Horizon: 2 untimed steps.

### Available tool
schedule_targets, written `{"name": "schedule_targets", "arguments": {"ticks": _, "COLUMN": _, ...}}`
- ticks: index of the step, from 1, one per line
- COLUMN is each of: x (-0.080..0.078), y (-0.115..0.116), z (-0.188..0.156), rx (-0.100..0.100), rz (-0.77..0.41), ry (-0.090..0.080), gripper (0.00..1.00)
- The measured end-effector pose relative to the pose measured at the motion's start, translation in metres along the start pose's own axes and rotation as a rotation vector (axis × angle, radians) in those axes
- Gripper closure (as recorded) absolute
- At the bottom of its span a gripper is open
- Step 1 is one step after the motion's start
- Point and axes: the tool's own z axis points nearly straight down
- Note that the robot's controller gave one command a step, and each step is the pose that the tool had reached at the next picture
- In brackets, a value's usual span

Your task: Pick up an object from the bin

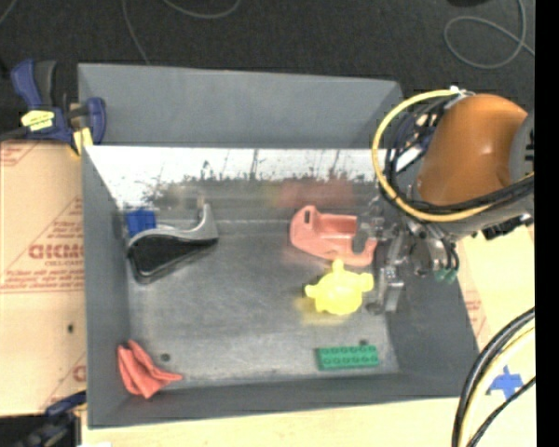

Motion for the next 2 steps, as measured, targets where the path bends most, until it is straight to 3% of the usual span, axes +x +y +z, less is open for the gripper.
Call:
{"name": "schedule_targets", "arguments": {"ticks": 1, "x": -0.001, "y": 0.000, "z": -0.005, "rx": 0.001, "rz": -0.002, "ry": -0.007, "gripper": 0.00}}
{"name": "schedule_targets", "arguments": {"ticks": 2, "x": -0.006, "y": -0.012, "z": 0.053, "rx": 0.002, "rz": -0.094, "ry": -0.010, "gripper": 0.00}}
